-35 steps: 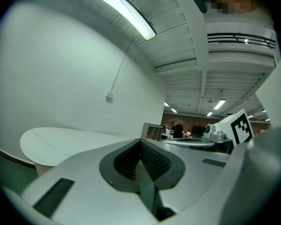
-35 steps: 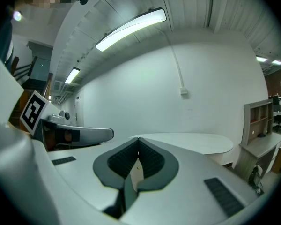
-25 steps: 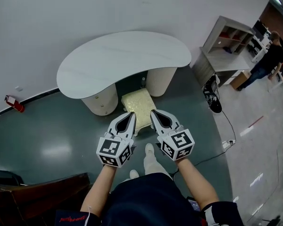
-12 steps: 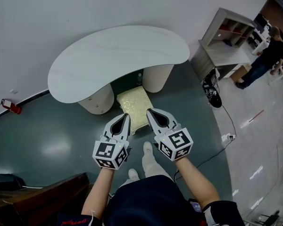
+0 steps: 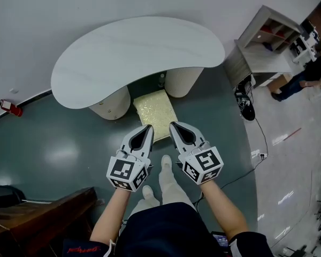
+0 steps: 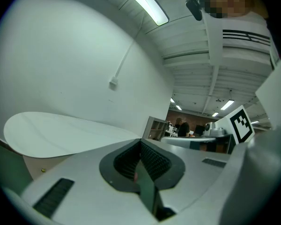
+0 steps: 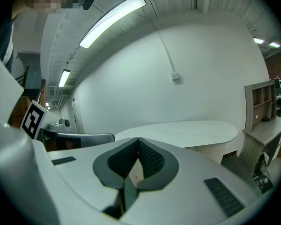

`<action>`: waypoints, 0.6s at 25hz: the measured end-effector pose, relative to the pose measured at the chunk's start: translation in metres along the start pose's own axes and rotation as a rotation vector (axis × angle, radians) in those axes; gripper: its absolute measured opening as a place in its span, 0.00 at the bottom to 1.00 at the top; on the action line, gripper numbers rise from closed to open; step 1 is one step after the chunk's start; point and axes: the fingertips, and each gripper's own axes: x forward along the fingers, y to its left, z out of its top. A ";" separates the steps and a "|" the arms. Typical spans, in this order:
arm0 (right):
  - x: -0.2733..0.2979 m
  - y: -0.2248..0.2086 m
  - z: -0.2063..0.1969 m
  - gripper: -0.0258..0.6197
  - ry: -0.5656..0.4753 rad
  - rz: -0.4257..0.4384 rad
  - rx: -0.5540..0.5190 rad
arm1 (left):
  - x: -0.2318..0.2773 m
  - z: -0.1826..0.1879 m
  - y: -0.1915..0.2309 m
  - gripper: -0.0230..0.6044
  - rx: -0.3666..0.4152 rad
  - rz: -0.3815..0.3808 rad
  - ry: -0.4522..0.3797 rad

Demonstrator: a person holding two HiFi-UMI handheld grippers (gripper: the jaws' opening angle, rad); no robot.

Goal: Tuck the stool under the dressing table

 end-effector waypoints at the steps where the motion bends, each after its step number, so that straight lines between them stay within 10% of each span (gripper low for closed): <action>1: 0.001 -0.002 -0.003 0.06 0.004 0.001 0.005 | 0.001 -0.004 0.002 0.05 -0.003 0.005 0.009; 15: 0.024 -0.042 -0.050 0.06 0.055 -0.010 0.036 | 0.029 -0.058 0.030 0.05 -0.045 0.081 0.075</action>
